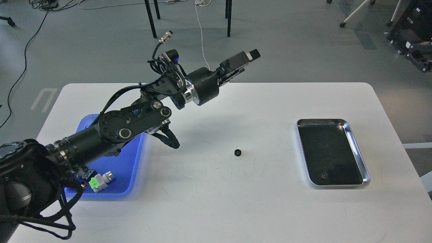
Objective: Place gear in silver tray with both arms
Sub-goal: 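Reach the right gripper to the second gear and grasp it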
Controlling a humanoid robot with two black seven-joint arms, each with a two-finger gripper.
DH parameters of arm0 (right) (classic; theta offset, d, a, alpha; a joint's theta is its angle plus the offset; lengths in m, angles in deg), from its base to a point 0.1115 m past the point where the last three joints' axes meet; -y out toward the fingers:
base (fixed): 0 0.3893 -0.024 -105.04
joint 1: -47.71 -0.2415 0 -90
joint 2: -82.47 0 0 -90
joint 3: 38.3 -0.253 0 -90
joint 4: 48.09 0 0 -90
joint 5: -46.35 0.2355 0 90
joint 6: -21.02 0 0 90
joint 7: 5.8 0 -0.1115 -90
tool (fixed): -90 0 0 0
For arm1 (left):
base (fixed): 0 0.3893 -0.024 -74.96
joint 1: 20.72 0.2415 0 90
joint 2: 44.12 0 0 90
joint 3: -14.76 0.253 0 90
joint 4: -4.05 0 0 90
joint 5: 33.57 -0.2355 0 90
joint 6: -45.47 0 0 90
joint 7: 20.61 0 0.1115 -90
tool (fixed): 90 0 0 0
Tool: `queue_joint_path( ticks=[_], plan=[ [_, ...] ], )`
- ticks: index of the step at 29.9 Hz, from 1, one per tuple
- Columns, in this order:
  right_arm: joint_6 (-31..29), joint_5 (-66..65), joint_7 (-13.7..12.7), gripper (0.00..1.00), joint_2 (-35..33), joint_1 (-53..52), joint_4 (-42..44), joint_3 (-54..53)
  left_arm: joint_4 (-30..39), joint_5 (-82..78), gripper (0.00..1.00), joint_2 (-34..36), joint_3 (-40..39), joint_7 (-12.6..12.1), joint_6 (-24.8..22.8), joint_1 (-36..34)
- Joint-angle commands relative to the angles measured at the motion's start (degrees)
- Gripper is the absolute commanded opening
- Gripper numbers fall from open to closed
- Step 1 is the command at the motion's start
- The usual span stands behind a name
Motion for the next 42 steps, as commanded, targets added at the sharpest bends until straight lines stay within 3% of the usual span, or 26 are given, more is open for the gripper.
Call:
queue_joint_path(
  ticks=[1, 5, 11, 14, 21, 26, 30, 33, 42],
  plan=[
    [-0.2, -3.9, 0.1, 0.97, 2.6, -11.8, 0.6, 13.3, -0.6, 14.1, 0.97, 5.7, -3.0, -0.2, -4.5, 0.0],
    [-0.3, -6.6, -0.2, 0.97, 5.6, -22.3, 3.6, 22.1, -0.6, 28.0, 0.97, 11.2, -3.8, -0.5, -7.4, 0.5],
    [-0.4, -19.4, -2.5, 0.97, 16.9, -25.4, 4.7, 23.4, -0.7, 44.2, 0.98, 14.9, -5.0, -3.9, -7.6, 1.7],
    [-0.4, -25.4, -2.5, 0.97, 22.3, -27.3, 5.8, 27.3, -1.5, 47.7, 0.98, 15.6, -5.9, -5.8, -7.7, 2.2],
    [-0.4, -28.0, -2.1, 0.97, 41.5, -37.2, 13.2, 46.7, -2.9, 50.3, 0.98, 16.1, -12.5, -6.0, -7.6, 6.1],
    [0.3, -40.4, -1.6, 0.93, 52.2, -37.1, 15.6, 54.9, -2.9, 50.3, 0.98, 17.6, -15.4, -7.3, -7.8, 7.4],
    [0.6, -43.0, -1.2, 0.91, 55.7, -35.6, 16.5, 57.7, -2.9, 50.3, 0.98, 18.9, -15.8, -8.6, -8.2, 7.4],
    [3.1, -43.9, -1.0, 0.83, 59.6, -34.0, 16.8, 62.4, -2.9, 50.3, 0.98, 19.8, -16.3, -9.2, -9.3, 7.4],
    [5.0, -45.2, -0.9, 0.82, 64.0, -30.1, 22.0, 67.4, -2.9, 50.3, 0.98, 20.1, -16.5, -9.2, -9.4, 7.4]
  ],
)
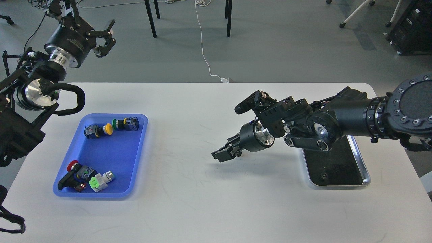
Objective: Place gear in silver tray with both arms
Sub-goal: 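Reach the right gripper to the second gear and grasp it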
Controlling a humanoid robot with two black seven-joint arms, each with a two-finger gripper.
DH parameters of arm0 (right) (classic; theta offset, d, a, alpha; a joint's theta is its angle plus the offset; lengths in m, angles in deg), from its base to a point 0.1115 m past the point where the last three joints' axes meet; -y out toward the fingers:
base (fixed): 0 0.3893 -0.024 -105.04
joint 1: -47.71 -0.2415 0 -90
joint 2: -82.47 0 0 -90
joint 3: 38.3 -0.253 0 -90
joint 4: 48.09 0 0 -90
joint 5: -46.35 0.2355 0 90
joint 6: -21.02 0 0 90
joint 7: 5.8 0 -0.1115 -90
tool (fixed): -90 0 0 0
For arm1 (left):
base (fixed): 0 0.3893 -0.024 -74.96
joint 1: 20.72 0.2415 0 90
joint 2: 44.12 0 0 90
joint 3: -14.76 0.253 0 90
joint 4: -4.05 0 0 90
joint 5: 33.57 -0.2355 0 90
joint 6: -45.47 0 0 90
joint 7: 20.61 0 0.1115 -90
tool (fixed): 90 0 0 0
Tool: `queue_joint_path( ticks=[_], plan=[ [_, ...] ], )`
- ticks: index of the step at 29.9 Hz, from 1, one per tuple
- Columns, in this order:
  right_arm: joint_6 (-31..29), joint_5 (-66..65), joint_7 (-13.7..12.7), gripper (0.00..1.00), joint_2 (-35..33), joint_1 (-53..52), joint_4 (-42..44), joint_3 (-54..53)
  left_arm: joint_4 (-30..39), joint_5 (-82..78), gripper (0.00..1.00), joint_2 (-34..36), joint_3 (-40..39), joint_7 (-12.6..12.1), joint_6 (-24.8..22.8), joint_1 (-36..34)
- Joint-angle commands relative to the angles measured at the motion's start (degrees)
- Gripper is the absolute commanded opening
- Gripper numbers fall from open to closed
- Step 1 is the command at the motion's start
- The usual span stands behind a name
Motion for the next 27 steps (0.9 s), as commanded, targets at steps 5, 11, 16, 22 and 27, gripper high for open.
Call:
queue_joint_path(
  ticks=[5, 11, 16, 22, 27],
  plan=[
    [0.2, -2.9, 0.0, 0.81, 0.5, 0.4, 4.1, 2.6, 0.0, 0.0, 0.98, 0.1, 0.0, 0.0, -0.1, -0.2],
    [0.3, -4.3, 0.0, 0.8, 0.5, 1.6, 5.2, 3.9, 0.1, 0.0, 0.98, 0.2, -0.1, 0.0, 0.0, -0.1],
    [0.3, -4.4, 0.1, 0.76, 0.5, 2.8, 5.4, 4.0, 0.3, 0.0, 0.98, 1.6, -0.1, 0.0, -0.1, 0.0],
    [0.3, -4.4, 0.1, 0.69, 0.5, 3.4, 5.9, 4.0, 0.3, 0.0, 0.98, 1.7, -0.1, 0.0, -0.1, 0.0],
    [0.3, -4.3, 0.1, 0.61, 0.5, 4.4, 6.8, 4.0, 0.3, 0.0, 0.98, 1.7, -0.1, 0.0, 0.0, 0.0]
  ],
)
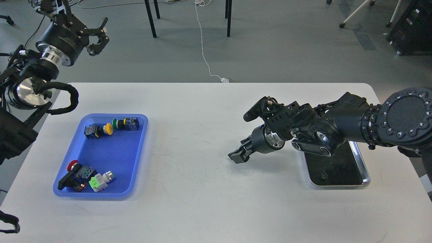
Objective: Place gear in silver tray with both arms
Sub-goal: 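Reach the right gripper to the second gear and grasp it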
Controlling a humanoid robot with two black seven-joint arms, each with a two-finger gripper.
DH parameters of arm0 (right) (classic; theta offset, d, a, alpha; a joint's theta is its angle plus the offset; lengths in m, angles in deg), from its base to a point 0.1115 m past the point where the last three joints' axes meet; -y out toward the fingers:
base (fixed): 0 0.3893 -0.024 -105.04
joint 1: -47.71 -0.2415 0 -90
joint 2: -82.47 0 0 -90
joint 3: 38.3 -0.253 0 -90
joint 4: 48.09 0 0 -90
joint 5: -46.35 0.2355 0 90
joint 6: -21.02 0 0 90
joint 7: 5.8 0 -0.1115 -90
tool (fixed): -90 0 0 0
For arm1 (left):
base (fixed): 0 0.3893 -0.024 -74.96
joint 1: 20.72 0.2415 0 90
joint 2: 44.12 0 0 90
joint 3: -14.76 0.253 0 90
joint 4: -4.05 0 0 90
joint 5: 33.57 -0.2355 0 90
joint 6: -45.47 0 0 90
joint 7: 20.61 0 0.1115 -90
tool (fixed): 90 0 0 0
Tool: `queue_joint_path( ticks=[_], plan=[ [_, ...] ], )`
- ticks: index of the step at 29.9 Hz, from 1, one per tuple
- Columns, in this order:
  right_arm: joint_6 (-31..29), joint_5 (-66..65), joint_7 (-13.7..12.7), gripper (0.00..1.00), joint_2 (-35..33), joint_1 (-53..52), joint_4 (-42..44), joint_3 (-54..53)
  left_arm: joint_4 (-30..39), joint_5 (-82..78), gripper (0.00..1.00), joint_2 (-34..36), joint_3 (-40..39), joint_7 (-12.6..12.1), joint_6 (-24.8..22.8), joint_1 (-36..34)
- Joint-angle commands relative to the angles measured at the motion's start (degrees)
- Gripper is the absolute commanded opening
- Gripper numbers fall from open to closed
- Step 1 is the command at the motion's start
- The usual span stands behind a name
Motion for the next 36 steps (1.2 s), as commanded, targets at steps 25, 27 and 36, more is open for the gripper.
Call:
queue_joint_path(
  ticks=[25, 27, 36],
  plan=[
    [0.1, 0.1, 1.0, 0.3, 0.0, 1.2, 2.4, -0.1, 0.0, 0.0, 0.98, 0.4, 0.0, 0.1, -0.1, 1.0],
    [0.1, 0.0, 1.0, 0.29, 0.0, 1.2, 2.4, -0.1, 0.0, 0.0, 0.98, 0.6, 0.0, 0.0, -0.1, 1.0],
    [-0.2, -0.1, 1.1, 0.25, 0.0, 1.4, 2.4, 0.3, 0.0, 0.0, 0.98, 0.8, 0.0, 0.1, -0.1, 1.1]
  ],
)
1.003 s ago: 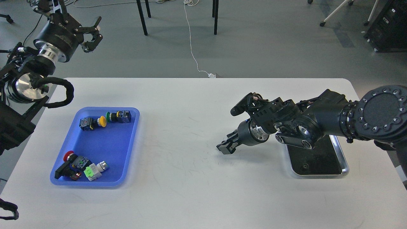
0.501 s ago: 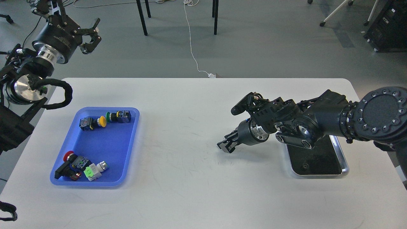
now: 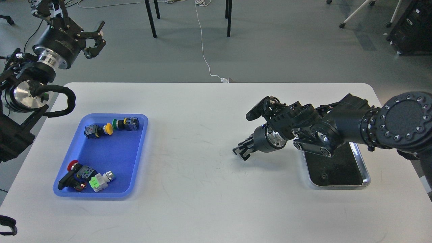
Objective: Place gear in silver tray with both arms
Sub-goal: 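Reach the right gripper to the second gear and grasp it, then carry the gear with the right gripper and lower it into the silver tray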
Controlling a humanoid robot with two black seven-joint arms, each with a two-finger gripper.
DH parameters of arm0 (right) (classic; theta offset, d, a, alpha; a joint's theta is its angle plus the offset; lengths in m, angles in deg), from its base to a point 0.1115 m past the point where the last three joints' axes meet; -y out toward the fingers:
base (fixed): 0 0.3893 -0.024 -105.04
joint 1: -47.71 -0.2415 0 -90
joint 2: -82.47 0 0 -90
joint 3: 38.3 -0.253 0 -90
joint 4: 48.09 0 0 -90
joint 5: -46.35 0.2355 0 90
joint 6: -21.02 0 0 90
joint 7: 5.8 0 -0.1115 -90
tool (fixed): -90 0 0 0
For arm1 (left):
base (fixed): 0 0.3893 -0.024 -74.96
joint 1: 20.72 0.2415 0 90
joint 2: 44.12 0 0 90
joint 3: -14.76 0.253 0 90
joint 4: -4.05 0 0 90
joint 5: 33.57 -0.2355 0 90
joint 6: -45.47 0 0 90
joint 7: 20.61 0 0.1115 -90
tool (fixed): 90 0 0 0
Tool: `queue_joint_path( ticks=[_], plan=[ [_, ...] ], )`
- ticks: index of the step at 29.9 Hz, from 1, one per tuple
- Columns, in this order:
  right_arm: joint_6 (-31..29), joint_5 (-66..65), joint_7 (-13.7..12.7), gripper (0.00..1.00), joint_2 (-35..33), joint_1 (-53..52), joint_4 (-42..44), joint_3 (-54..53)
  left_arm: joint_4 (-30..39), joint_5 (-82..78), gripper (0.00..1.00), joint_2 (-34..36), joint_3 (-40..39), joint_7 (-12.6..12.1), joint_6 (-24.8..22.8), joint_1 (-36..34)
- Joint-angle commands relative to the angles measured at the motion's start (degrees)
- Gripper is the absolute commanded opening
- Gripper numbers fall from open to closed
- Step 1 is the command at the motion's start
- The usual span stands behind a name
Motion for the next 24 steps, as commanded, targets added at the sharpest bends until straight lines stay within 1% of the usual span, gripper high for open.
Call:
queue_joint_path(
  ticks=[1, 4, 6, 11, 15, 20, 24],
  plan=[
    [-0.1, -0.1, 0.0, 0.23, 0.0, -0.1, -0.1, 0.2, 0.0, 0.0, 0.98, 0.0, 0.0, 0.0, 0.0, 0.0],
    [0.0, 0.0, -0.1, 0.13, 0.0, -0.4, 0.2, 0.1, 0.0, 0.0, 0.98, 0.2, 0.0, 0.0, -0.3, 0.0],
    [0.1, 0.1, -0.1, 0.11, 0.0, -1.0, 0.4, -0.1, -0.1, 0.0, 0.98, 0.5, 0.0, 0.0, -0.7, 0.0],
    [0.3, 0.7, -0.1, 0.1, 0.0, -4.6, -0.2, -0.9, 0.0, 0.0, 0.98, 1.2, 0.0, 0.0, -0.8, 0.0],
    [0.2, 0.9, -0.1, 0.1, -0.8, -8.5, -3.5, -2.8, 0.1, 0.0, 0.98, 2.0, -0.2, 0.0, -0.8, 0.0],
    [0.0, -1.0, -0.1, 0.11, -13.9, -12.4, -12.9, -1.9, 0.4, 0.0, 0.98, 2.1, -0.6, 0.0, -0.7, 0.0],
    [0.0, -6.8, -0.1, 0.11, -23.7, -11.8, -15.6, -1.6, 0.4, 0.0, 0.98, 2.1, -0.7, 0.0, -0.7, -0.1]
  ],
)
